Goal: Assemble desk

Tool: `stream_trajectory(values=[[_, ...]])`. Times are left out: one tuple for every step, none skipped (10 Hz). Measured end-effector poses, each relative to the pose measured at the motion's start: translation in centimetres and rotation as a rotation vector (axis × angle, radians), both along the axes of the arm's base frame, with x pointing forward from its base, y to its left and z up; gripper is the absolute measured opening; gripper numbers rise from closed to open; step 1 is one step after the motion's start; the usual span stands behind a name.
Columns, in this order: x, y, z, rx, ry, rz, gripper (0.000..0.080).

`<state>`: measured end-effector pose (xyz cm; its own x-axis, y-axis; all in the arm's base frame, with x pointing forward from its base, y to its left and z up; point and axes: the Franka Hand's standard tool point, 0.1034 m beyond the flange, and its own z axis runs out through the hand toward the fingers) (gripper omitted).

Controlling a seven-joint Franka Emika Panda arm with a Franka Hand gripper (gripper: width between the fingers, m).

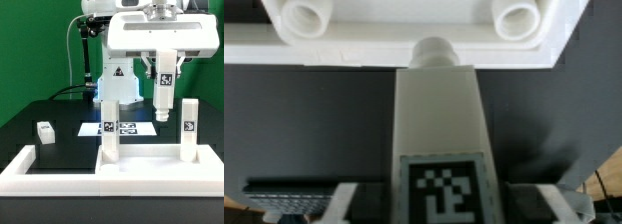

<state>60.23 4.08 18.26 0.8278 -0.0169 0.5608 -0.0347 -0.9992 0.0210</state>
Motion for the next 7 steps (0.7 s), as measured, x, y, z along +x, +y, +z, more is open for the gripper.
stream_trajectory(values=[[0.2, 0.1, 0.2, 0.000, -0.003, 0.002, 0.0288], [0.1, 0.0, 0.1, -0.002, -0.001, 0.003, 0.0288], [0.3, 0.2, -0.1, -0.003, 0.000, 0.004, 0.0288], [1.5, 0.7, -0.3, -0.010, -0.007, 0.012, 0.0288], [2.9, 1.2, -0.5, -0.013, -0.020, 0.011, 0.0288], [4.0, 2.2, -1.0, -0.007, -0.026, 0.005, 0.0288], [4.7, 3.5, -1.8, 0.006, -0.027, -0.005, 0.0288]])
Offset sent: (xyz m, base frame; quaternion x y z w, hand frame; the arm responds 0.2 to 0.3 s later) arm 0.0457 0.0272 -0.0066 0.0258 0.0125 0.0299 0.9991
